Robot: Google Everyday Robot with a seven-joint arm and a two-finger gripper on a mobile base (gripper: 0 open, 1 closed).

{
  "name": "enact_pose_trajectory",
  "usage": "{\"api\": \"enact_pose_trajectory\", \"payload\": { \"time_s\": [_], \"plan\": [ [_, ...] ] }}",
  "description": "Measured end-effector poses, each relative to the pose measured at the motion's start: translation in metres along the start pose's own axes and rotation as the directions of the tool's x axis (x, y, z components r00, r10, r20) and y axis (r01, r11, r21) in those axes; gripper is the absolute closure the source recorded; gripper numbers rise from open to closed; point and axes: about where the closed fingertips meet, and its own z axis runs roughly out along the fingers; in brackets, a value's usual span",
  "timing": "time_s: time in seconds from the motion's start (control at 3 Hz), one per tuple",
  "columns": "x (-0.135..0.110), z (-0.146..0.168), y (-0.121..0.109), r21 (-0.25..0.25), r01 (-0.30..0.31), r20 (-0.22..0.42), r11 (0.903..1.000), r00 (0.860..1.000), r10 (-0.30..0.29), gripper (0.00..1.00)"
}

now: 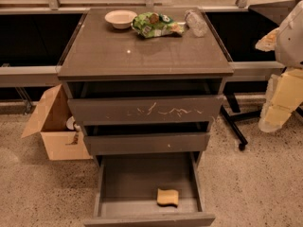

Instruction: Pick sponge from bottom drawer and place on counter

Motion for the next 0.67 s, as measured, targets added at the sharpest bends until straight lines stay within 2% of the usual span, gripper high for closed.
{"api": "enact_pose_trajectory", "payload": {
  "time_s": [0.33,0.67],
  "plan": [
    [0.000,0.000,0.000,0.000,0.000,0.000,1.0000,1.000,0.000,0.00],
    [-0.001,0.016,0.002,-0.015,0.005,0.020,0.9999,1.000,-0.005,0.00]
  ]
}}
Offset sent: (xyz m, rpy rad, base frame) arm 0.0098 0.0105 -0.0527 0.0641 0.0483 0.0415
